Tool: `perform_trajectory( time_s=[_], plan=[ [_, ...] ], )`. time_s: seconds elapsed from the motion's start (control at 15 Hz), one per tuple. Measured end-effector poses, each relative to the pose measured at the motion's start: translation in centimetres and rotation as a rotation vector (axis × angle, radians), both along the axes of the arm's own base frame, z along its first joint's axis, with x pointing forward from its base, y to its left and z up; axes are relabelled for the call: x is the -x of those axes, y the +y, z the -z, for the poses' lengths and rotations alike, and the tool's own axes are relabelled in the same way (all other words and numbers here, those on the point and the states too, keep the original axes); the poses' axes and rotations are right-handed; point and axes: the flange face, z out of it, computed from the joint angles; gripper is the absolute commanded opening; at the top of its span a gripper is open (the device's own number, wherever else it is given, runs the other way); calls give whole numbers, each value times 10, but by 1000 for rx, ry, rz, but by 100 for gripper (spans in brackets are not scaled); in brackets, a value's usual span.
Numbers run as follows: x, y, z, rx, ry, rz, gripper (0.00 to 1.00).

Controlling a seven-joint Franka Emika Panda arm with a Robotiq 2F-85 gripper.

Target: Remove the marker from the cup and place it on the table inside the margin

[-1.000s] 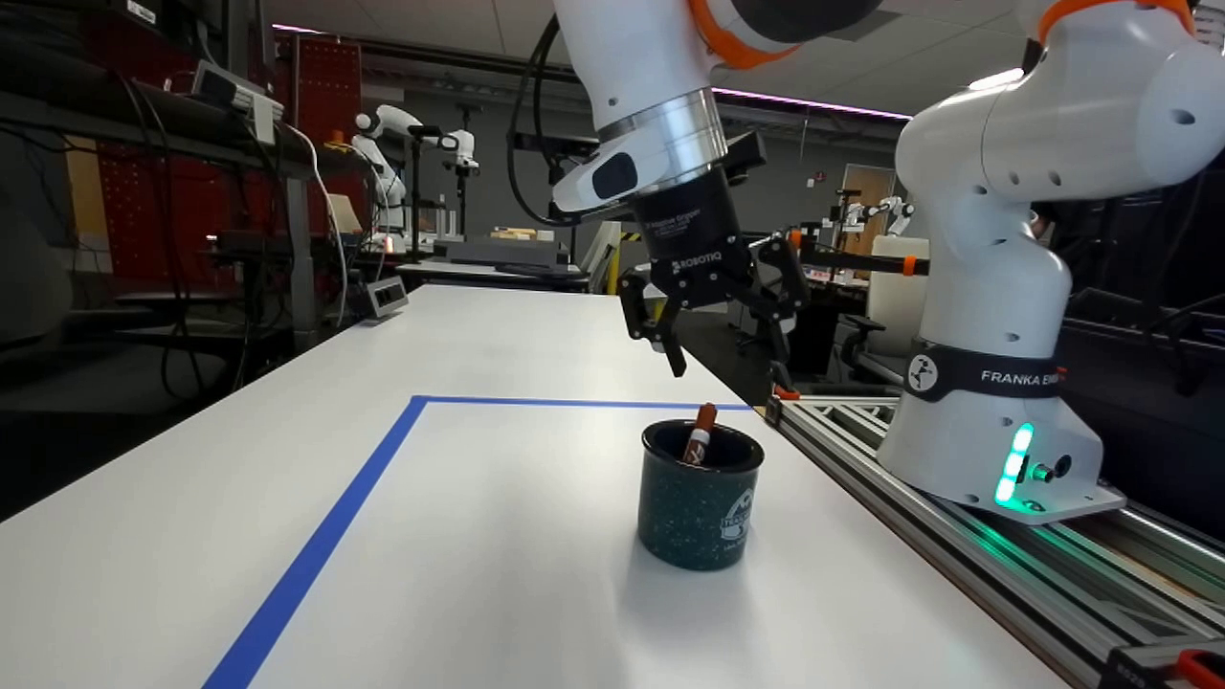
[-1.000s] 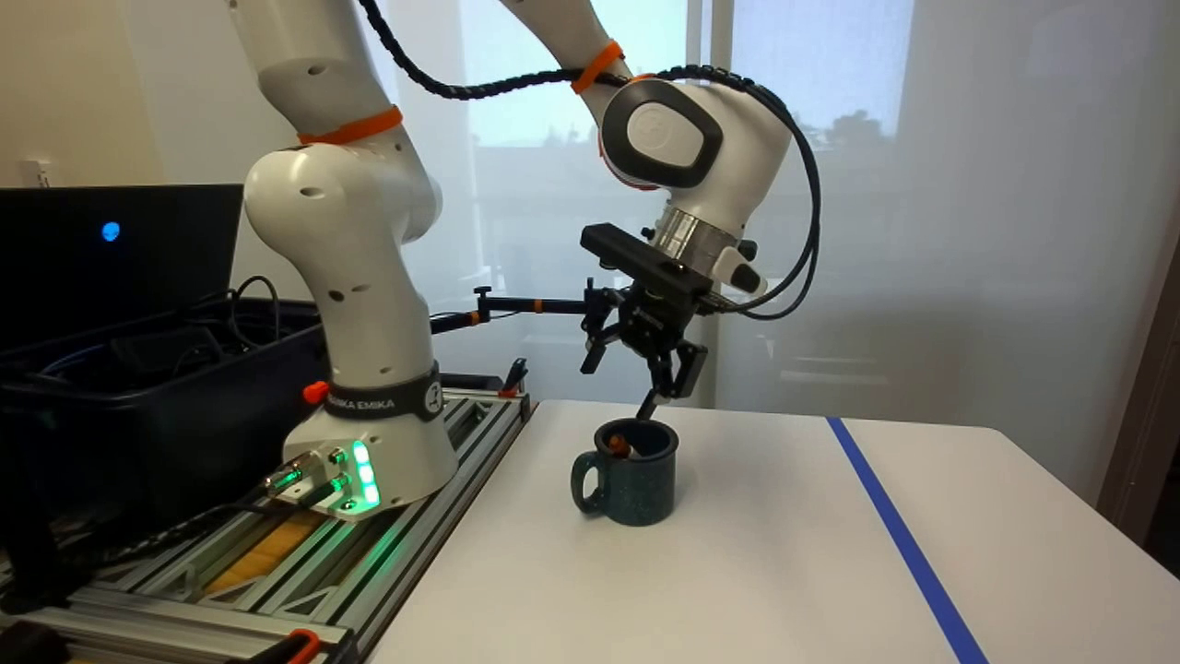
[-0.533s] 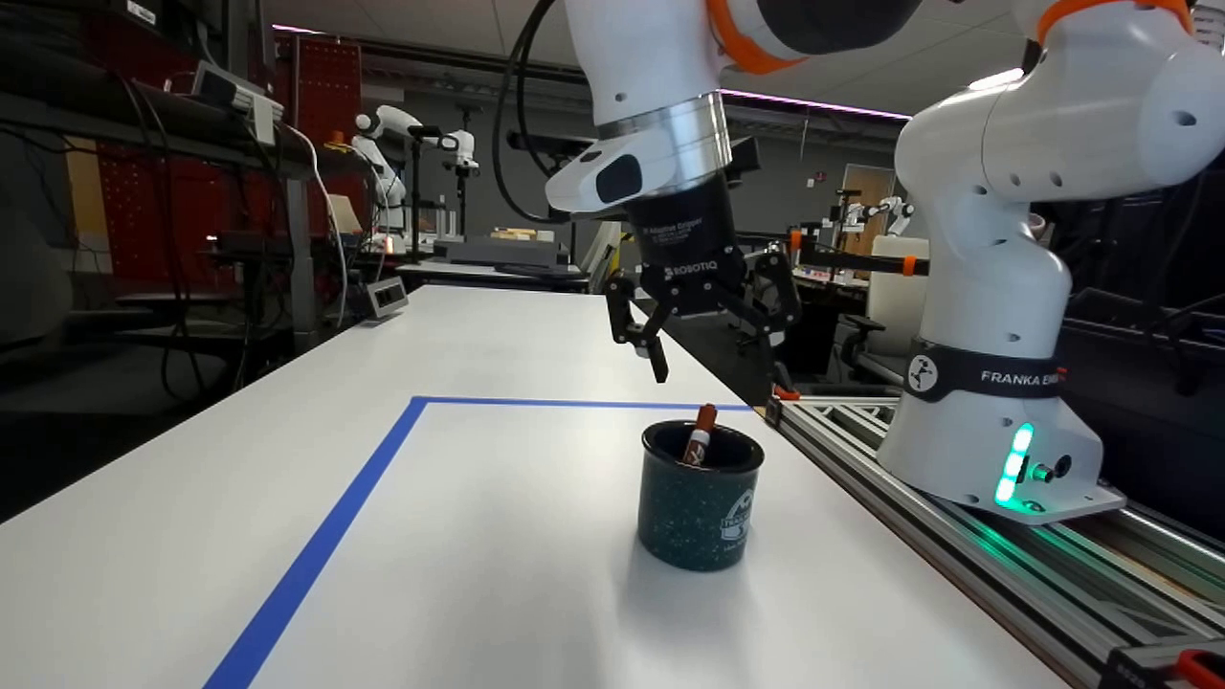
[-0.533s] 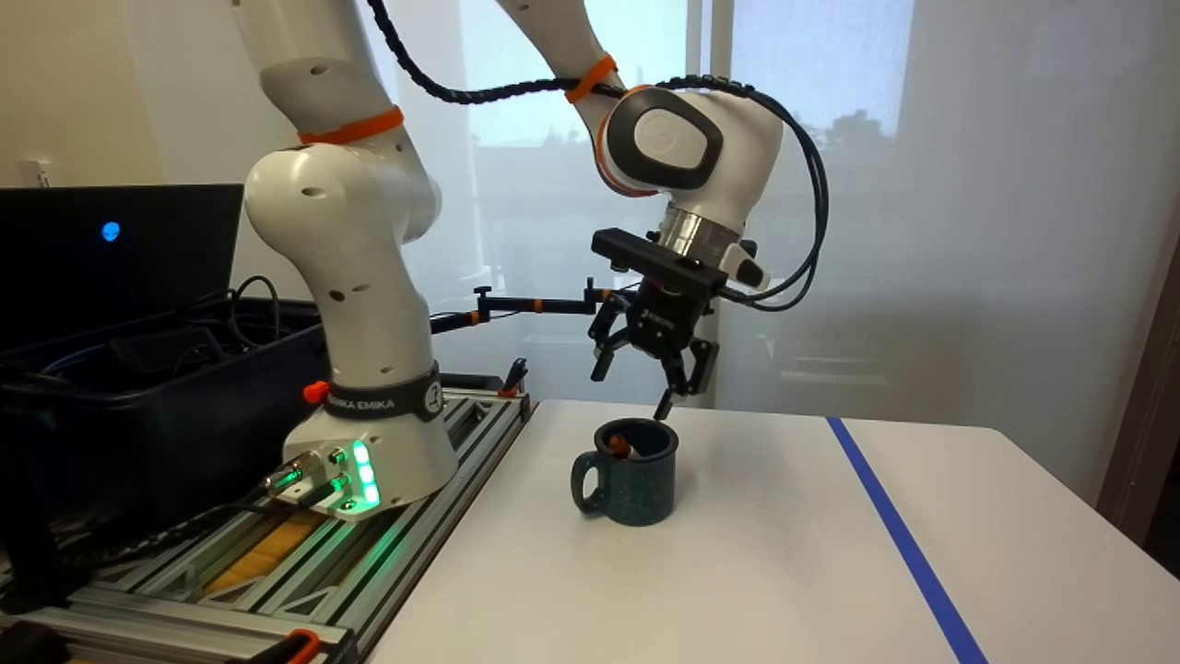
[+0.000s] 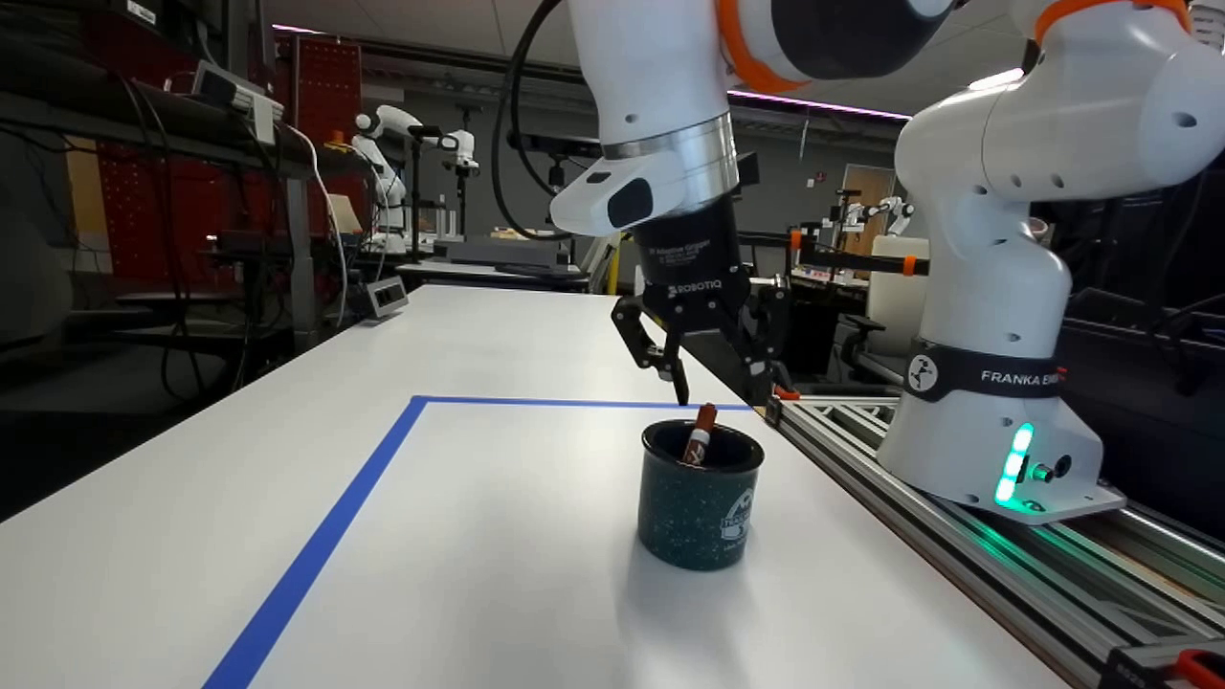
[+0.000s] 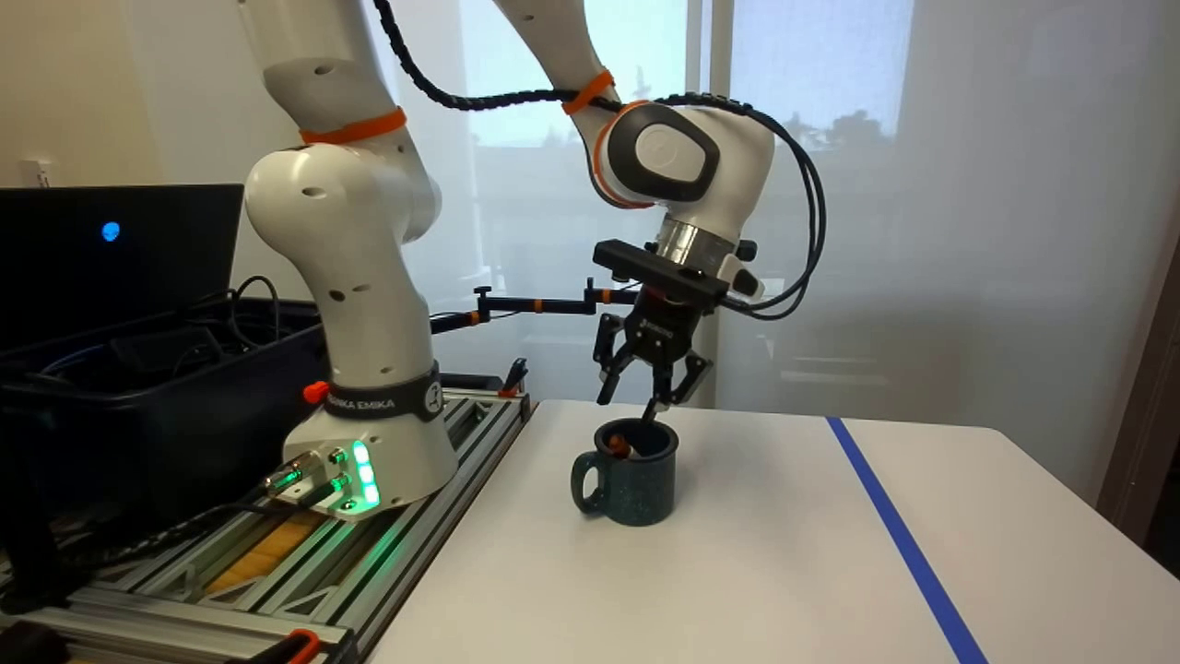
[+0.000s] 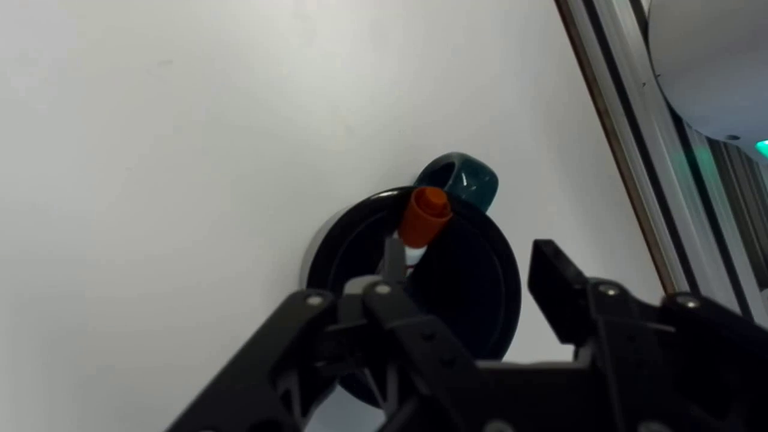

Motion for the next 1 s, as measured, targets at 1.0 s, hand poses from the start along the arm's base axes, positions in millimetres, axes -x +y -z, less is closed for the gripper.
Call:
perform_trajectory(
  time_s=[1.0],
  plan=[
    [-6, 5, 36, -9, -21, -25, 48]
  ],
)
